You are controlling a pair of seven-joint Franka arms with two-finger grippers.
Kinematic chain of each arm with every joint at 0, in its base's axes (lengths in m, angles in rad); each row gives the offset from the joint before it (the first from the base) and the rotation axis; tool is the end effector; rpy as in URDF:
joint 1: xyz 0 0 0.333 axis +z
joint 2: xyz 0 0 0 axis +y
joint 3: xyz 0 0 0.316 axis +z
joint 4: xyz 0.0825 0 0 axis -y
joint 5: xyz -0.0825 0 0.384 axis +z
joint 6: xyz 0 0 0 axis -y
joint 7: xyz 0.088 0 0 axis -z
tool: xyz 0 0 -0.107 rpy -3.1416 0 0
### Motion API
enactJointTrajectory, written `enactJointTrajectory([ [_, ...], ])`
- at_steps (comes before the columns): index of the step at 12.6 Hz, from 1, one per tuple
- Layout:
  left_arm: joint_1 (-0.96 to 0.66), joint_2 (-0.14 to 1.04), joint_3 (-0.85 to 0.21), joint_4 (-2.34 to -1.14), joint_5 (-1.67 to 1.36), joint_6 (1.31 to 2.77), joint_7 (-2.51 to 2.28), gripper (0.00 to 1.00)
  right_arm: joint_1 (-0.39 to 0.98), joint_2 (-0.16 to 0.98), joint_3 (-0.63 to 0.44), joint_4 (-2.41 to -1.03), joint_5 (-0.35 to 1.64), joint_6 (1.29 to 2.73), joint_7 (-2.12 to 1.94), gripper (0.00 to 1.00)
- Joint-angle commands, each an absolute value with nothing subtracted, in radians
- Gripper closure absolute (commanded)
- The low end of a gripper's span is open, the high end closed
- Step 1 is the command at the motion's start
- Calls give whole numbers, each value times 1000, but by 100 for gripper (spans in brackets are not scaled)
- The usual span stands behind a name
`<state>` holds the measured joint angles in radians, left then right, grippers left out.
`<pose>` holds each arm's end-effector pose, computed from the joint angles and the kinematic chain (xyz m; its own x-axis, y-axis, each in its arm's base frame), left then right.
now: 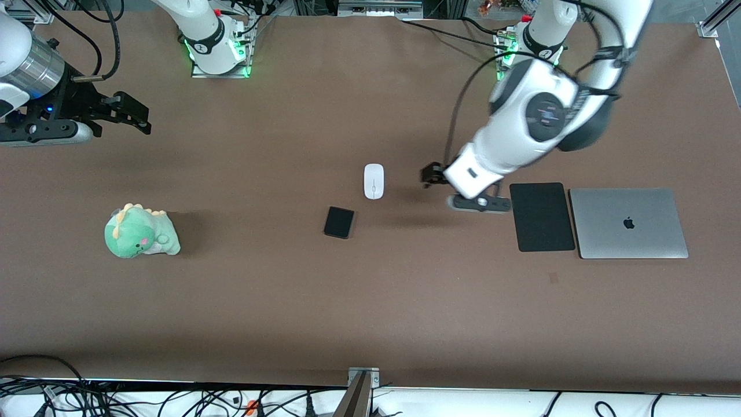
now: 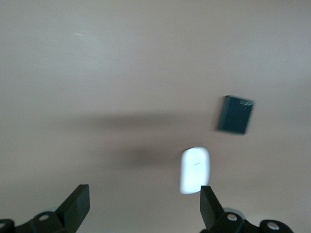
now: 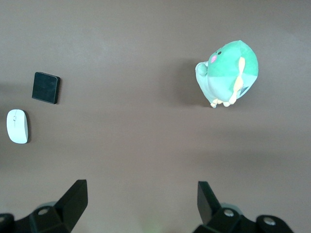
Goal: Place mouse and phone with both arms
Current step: 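Lower the left gripper and grasp the white mouse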
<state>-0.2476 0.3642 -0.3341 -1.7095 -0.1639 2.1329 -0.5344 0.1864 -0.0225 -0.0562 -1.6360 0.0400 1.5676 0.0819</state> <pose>0.5583 -0.3505 0.3976 0.9956 0.0497 -0.0795 0.0684 -0.9649 0.2535 0.5404 0.0747 0.6060 0.9976 0.0484 -0.0491 0.0466 -0.9982 -0.0373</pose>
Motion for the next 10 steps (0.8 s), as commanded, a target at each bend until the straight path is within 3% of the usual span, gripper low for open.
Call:
enactJointTrajectory([
  [1,-374,472,-324,-1694,29,2252,-751,0,176,-28,-48,-1637,41,1578,69,0],
  [5,-500,630,-325,-1695,342,2416,-1138,0,176,-28,-48,-1638,41,1578,71,0],
  [10,-571,718,-324,-1697,494,2431,-1294,0,176,-26,-49,-1638,41,1580,71,0],
])
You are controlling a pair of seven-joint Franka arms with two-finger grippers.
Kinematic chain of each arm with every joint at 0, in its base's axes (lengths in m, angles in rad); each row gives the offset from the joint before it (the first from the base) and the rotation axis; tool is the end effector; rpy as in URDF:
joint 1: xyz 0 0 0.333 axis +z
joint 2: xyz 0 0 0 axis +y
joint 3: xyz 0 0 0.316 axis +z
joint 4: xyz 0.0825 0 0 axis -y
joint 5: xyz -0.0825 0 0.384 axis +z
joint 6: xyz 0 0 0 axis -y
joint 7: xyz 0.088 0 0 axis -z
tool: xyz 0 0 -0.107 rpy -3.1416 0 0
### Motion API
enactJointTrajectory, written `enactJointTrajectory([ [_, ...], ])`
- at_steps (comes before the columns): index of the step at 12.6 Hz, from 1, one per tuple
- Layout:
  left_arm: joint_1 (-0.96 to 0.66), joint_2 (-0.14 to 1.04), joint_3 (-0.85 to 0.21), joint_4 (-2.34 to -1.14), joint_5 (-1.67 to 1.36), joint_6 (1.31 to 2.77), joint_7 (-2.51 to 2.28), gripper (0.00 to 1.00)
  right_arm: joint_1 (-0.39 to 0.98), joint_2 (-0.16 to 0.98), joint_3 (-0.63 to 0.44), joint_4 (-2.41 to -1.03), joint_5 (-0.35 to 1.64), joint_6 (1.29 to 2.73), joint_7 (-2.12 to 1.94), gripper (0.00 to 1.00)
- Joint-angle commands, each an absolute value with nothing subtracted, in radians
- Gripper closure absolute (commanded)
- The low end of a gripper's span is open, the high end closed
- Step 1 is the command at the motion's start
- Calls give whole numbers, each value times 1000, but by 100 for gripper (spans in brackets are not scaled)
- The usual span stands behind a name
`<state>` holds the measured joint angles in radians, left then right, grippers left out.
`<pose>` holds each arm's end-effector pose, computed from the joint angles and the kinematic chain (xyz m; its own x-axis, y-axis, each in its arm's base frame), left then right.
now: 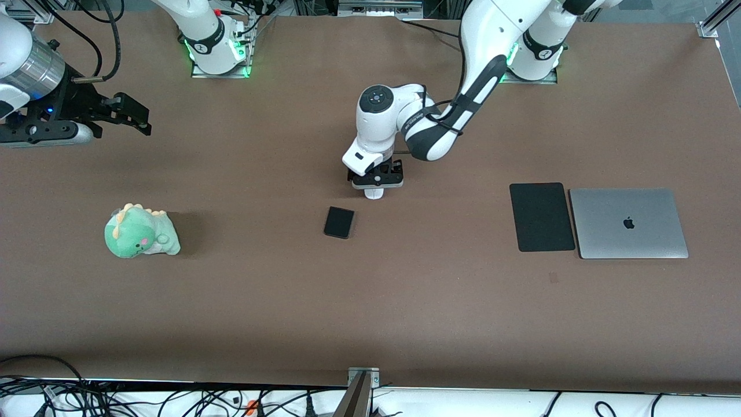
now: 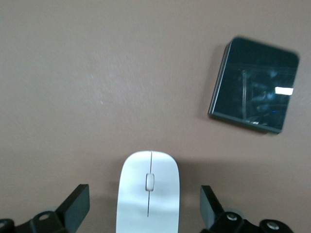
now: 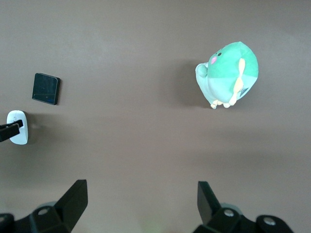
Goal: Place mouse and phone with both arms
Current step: 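Lower the left gripper and grasp the white mouse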
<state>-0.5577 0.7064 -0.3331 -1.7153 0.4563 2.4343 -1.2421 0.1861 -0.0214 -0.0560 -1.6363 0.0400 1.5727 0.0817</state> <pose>0.4441 -0.5112 0.2014 0.9888 0.0938 0.1158 0.0917 -0.9955 0.0227 0.5413 0.0748 0.6056 0.9978 0.0483 -0.0454 0.0466 -0.9982 -0.0376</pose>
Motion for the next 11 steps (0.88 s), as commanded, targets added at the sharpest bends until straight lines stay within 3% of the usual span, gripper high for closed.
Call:
enactJointTrajectory([
  [1,-578,725,-322,-1697,498,2433,-1299,0,176,-23,-49,-1638,41,1586,71,0],
  [3,-584,745,-322,-1697,544,2433,-1304,6,176,-17,-49,-1637,41,1591,71,0],
  [4,-586,755,-322,-1694,548,2433,-1304,21,176,-18,-49,-1637,41,1591,69,0],
  [7,-586,767,-322,-1693,552,2433,-1304,22,176,-15,-48,-1637,43,1592,69,0],
  [8,-586,767,-322,-1692,554,2433,-1304,30,176,-15,-48,-1637,43,1592,69,0],
  [9,-584,764,-324,-1689,552,2431,-1304,54,178,-9,-48,-1637,43,1592,69,0],
  [10,-577,755,-325,-1687,551,2428,-1302,70,178,-3,-48,-1637,43,1591,69,0],
  [11,-571,732,-327,-1686,546,2418,-1302,75,186,1,-48,-1637,43,1592,72,0],
])
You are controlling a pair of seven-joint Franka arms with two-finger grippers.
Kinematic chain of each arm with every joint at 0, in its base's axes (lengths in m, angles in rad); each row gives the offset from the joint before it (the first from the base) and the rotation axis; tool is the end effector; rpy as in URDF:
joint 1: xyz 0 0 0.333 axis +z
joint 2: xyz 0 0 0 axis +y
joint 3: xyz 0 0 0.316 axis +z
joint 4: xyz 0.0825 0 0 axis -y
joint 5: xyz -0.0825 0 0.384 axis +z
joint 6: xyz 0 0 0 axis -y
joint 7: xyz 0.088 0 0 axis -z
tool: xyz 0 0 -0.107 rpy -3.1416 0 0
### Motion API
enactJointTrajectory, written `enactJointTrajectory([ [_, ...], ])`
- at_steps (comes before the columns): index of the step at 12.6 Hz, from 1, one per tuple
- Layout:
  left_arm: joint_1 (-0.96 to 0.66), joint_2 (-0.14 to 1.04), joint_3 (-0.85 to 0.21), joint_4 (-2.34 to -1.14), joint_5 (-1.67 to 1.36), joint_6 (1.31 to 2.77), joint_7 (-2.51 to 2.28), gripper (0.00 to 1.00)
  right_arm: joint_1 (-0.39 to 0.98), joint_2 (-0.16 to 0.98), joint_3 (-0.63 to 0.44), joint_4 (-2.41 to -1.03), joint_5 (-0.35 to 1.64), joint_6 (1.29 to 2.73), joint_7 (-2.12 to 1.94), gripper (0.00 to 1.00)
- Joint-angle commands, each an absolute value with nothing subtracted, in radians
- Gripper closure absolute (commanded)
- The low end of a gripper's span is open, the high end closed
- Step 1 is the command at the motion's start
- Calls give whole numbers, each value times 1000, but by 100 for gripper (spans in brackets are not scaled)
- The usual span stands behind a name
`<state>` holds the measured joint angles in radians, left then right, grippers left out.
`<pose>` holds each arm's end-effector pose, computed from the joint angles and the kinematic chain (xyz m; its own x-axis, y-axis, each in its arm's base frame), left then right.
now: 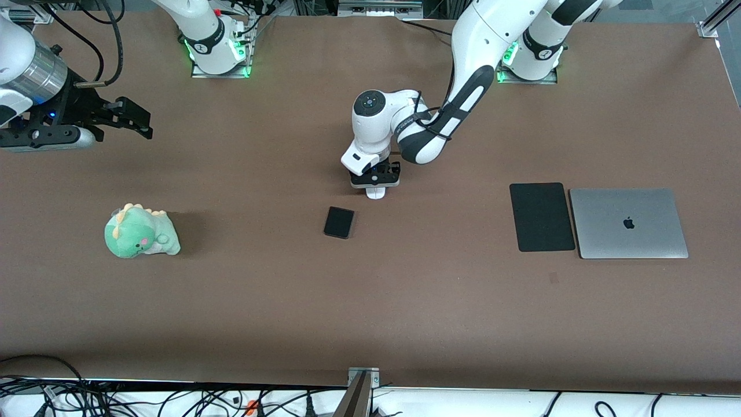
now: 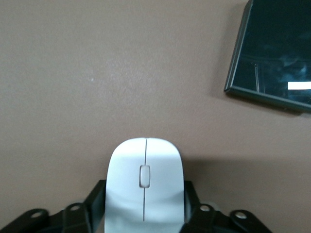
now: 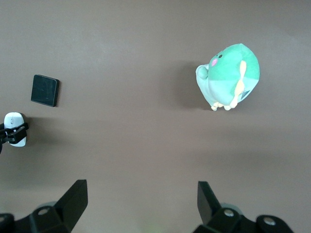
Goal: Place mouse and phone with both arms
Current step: 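Carry the mouse to the black pad while the right gripper reaches the phone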
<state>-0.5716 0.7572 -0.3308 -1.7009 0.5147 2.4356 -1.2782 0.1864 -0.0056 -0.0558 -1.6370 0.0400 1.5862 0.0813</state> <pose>0.4362 -0.5152 0.1741 0.9898 0.0742 0.1215 0.0759 -0.9971 -0.0095 0.5469 0.0760 0.5978 0.9976 0.0486 -0.0483 0.0469 -0.9982 -0.0364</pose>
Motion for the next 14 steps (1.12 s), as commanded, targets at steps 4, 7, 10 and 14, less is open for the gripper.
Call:
enactJointTrajectory([
  [4,-427,586,-371,-1675,477,2205,-1257,82,222,64,-48,-1635,61,1644,124,0],
  [7,-268,496,-385,-1672,321,2000,-911,80,303,173,-48,-1635,61,1762,288,0],
  [10,-74,454,-385,-1674,256,1837,-549,78,397,285,-48,-1635,60,1891,409,0],
  [14,141,482,-385,-1697,256,1838,-272,77,520,446,-48,-1631,49,2106,653,0],
])
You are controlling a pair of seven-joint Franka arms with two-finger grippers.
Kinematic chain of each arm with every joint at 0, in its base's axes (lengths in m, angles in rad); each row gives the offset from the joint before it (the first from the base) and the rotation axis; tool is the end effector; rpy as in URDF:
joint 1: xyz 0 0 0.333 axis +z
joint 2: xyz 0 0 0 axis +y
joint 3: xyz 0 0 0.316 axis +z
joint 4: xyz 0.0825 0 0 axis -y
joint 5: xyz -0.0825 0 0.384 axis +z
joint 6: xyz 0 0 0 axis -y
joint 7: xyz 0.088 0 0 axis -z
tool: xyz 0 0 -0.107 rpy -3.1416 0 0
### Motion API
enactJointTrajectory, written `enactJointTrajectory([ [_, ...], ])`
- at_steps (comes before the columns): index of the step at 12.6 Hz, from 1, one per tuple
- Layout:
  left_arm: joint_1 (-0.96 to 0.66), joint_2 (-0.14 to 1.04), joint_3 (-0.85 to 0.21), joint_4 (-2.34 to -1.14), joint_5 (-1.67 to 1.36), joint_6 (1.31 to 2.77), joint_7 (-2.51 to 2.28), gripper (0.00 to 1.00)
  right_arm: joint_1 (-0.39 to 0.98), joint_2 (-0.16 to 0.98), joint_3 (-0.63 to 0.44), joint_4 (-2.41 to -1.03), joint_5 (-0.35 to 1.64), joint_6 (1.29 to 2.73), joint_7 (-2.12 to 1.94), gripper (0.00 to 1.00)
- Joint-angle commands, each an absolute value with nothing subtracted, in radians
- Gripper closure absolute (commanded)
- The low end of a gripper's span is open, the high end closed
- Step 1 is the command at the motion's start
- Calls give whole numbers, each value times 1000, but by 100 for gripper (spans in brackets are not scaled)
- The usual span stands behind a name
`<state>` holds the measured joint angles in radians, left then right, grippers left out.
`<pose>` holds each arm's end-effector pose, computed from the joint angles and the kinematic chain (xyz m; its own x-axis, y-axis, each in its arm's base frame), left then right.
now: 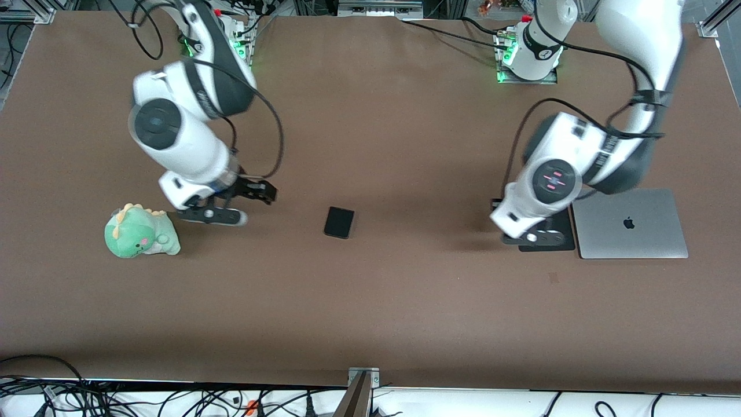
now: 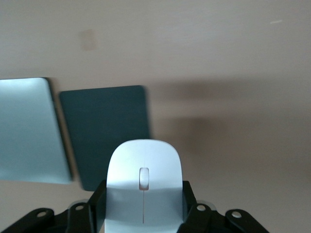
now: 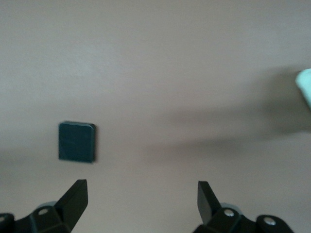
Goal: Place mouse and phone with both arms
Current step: 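Carry the mouse to the black pad while the right gripper reaches the phone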
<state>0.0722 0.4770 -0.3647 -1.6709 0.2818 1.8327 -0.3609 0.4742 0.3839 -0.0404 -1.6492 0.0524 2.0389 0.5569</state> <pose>0.6225 -0.1404 0.3229 0.9727 -0.0084 -0.2321 -0.0489 -0.9843 -0.1695 0.6000 0.2843 0.3914 0.9897 -0.1429 -0.0118 -0.1432 -0.9892 -0.0301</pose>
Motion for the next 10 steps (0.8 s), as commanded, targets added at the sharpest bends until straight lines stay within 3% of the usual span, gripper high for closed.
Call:
enactJointTrajectory([
  [1,171,488,-384,-1712,256,1868,-237,77,547,486,-48,-1629,46,2164,710,0],
  [4,277,469,-394,-1903,256,2139,-123,76,610,599,-48,-1626,48,2331,845,0],
  [6,317,474,-394,-2062,256,2425,-109,74,646,673,-49,-1626,46,2423,912,0],
  [8,351,498,-393,-2108,268,2540,-107,64,672,727,-51,-1624,46,2491,951,0],
  [9,353,502,-393,-2109,270,2543,-107,41,690,747,-54,-1624,45,2511,963,0],
  [10,353,502,-393,-2109,270,2540,-107,0,702,759,-58,-1621,44,2525,963,0],
])
